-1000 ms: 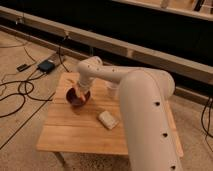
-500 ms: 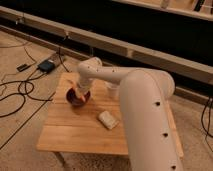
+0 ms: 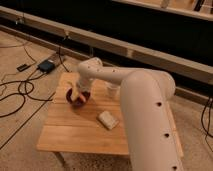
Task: Place the pepper in the ceramic bowl
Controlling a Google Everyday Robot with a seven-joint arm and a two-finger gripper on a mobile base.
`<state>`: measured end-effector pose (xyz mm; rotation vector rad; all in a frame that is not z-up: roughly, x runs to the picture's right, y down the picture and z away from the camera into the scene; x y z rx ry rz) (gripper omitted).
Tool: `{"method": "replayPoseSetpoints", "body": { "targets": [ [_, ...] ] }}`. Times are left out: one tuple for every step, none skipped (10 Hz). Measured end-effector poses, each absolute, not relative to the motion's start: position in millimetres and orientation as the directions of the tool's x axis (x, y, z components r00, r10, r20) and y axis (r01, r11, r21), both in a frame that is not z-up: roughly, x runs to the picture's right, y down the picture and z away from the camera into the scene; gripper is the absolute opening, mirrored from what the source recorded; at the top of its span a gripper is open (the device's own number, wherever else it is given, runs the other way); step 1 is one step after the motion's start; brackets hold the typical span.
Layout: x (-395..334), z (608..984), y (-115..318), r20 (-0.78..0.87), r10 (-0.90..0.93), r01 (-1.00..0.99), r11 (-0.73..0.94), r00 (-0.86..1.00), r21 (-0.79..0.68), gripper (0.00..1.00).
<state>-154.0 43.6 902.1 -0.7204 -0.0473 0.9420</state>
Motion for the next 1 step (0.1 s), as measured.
{"method": "replayPoseSetpoints", "body": {
  "targets": [
    [-154.0, 902.1, 43.6, -0.265, 0.751, -0.721, 0.375, 0.605, -0.583, 0.71]
  ]
}}
